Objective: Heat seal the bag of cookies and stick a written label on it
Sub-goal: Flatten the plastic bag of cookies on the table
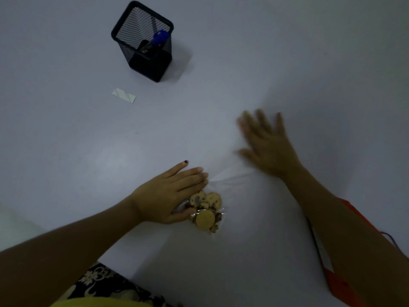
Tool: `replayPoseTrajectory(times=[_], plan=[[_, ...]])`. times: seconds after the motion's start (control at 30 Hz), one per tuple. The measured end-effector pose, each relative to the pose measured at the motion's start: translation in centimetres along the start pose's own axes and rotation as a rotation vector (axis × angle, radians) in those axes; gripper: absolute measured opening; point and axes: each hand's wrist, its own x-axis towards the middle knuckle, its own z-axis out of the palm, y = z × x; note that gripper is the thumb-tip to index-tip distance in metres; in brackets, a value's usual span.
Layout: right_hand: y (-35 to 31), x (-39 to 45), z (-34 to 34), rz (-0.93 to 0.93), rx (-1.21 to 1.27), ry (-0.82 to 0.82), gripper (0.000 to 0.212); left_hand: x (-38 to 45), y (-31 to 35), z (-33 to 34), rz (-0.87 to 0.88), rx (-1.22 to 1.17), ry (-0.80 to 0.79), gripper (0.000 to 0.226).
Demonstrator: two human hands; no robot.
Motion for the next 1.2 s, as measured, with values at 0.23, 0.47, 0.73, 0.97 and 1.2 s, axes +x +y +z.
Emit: replayPoseTrajectory(times=[0.23, 0.47, 0.73, 0.97, 1.2], plan=[[-1.2, 0.0, -1.1, 0.020, 0.033, 0.069, 0.079, -0.1, 0.0, -0.1, 0.013, 0.003, 0.011, 0.064], [-4.4, 0.4, 0.3, -0.285, 0.010, 0.027, 0.071, 0.0, -0.3, 0.0, 0.003, 0.017, -0.011, 0.064], [-6.0, 0.3, 0.3, -0.001, 0.103, 0.096, 0.073, -0.1, -0.5, 0.0, -0.010, 0.005, -0.007, 0.064], [-6.4, -1.1, 1.7, 0.093, 0.105, 0.059, 0.090, 0.0, -0.3, 0.0, -0.012, 0.004, 0.001, 0.064], [-3.2, -1.9, 1.3, 0.286, 0.117, 0.161, 0.089, 0.1, -0.2, 0.1, -0.015, 0.014, -0.011, 0.064]])
